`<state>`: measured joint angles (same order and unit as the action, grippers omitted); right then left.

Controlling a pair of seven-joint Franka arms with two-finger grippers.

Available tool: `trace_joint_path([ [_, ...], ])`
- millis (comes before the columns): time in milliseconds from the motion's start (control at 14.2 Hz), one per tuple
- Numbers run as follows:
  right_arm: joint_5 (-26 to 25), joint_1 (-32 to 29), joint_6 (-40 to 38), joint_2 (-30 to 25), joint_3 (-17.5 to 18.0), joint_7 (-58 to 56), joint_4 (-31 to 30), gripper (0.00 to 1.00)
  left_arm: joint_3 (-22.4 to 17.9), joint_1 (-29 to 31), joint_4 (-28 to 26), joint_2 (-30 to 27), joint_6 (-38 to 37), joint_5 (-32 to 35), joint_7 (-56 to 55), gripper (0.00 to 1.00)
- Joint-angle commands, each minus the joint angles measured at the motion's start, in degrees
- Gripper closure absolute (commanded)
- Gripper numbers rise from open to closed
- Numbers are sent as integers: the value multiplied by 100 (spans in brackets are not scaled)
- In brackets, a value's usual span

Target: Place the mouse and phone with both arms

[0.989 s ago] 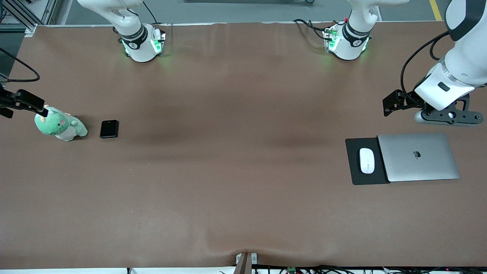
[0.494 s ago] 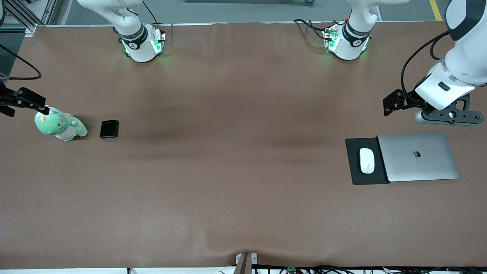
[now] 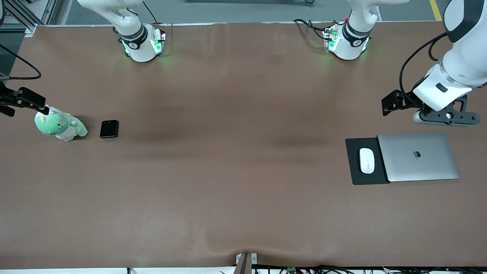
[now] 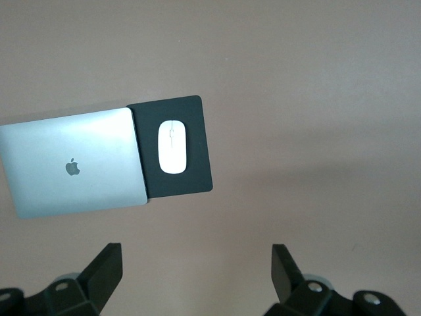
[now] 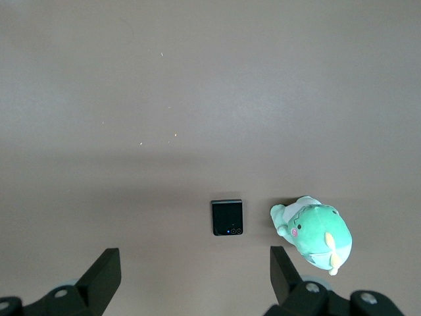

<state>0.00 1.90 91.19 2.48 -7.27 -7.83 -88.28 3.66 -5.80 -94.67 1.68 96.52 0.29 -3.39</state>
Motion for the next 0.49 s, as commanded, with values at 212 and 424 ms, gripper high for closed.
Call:
trace_joint_path([
  [212, -35, -14, 65, -186, 7, -52, -164, 0, 65, 35, -139, -150, -54, -134, -4, 0],
  [424, -35, -14, 74, -178, 7, -52, -164, 0, 65, 35, -148, -150, -54, -134, 5, 0],
])
